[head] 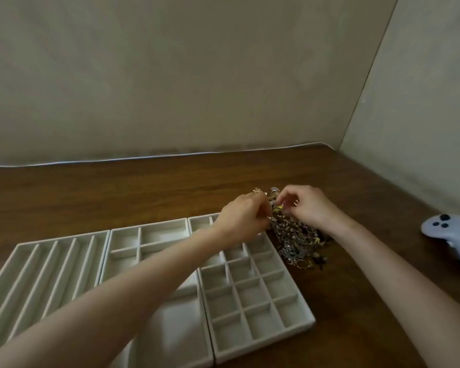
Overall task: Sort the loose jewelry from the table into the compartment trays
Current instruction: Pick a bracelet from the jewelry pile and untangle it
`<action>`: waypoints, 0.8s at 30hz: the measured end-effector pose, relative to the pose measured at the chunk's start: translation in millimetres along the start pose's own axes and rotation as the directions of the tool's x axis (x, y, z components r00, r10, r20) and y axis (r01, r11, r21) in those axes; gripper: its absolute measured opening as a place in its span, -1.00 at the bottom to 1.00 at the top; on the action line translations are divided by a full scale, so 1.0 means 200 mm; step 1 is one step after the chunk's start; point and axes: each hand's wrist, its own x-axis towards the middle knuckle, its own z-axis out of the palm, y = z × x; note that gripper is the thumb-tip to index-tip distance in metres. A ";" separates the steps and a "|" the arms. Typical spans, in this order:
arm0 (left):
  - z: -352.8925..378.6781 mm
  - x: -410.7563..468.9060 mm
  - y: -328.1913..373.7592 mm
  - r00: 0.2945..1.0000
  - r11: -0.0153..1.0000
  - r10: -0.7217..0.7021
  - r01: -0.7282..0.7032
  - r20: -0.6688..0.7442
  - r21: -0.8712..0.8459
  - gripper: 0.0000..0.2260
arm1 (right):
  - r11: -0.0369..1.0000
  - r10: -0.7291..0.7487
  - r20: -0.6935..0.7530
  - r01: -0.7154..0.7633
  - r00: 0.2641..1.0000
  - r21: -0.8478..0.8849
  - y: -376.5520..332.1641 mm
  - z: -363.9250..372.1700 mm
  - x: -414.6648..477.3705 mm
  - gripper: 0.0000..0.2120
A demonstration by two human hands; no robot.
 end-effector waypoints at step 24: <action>0.12 0.05 0.10 0.979 0.986 -0.165 0.165 -0.121 -0.010 -0.75 | 0.854 -0.024 -0.236 0.143 0.971 0.499 0.12 0.08 -0.07 -0.94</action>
